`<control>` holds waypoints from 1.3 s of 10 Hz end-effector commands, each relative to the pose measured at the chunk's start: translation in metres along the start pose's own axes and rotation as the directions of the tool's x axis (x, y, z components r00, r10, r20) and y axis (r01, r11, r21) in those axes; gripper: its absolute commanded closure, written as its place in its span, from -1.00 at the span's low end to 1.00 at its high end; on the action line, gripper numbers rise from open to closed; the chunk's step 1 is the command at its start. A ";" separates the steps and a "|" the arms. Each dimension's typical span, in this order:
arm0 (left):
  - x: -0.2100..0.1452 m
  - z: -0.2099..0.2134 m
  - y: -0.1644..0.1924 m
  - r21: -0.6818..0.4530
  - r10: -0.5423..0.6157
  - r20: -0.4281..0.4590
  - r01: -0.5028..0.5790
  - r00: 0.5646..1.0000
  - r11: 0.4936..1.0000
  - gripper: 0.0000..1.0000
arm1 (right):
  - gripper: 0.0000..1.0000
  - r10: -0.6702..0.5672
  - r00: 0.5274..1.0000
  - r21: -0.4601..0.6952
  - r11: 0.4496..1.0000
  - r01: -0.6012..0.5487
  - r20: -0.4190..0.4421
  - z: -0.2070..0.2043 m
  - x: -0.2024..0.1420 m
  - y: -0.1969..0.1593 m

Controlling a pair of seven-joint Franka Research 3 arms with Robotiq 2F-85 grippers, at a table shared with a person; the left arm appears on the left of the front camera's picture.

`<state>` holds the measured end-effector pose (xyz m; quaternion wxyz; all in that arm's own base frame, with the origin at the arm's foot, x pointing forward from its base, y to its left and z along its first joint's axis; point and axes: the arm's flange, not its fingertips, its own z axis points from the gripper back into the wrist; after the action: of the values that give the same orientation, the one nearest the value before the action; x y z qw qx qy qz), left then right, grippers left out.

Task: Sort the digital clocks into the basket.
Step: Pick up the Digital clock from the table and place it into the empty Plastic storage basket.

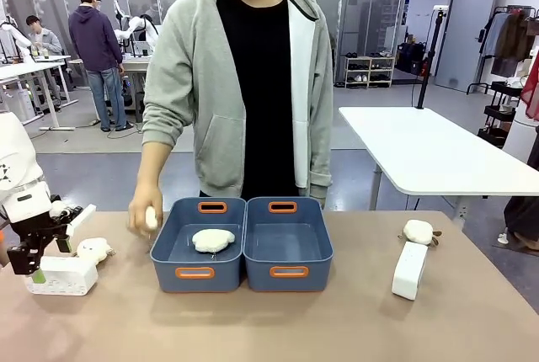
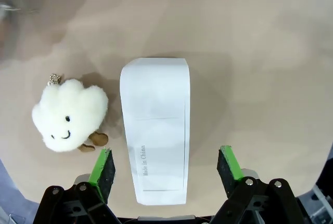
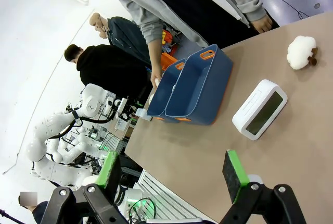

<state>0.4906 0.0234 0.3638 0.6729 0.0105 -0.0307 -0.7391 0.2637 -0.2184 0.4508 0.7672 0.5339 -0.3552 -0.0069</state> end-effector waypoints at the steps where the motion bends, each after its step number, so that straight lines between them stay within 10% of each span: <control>1: 0.000 0.002 -0.001 0.002 0.004 0.008 -0.004 1.000 1.000 -1.00 | -1.00 0.009 1.000 0.009 1.000 -0.009 0.011 0.000 0.001 0.000; 12: -0.006 -0.048 0.000 -0.042 0.034 -0.001 -0.034 0.999 0.999 -1.00 | -1.00 0.009 1.000 0.009 1.000 -0.009 0.011 0.000 0.001 0.000; 13: -0.007 -0.051 0.000 -0.041 0.044 -0.005 -0.044 0.999 0.998 -0.02 | -1.00 0.009 1.000 0.009 1.000 -0.009 0.011 0.000 0.001 0.000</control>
<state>0.4933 0.0297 0.3175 0.6805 -0.0144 -0.0035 -0.7326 0.2636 -0.2185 0.4508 0.7672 0.5339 -0.3553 -0.0069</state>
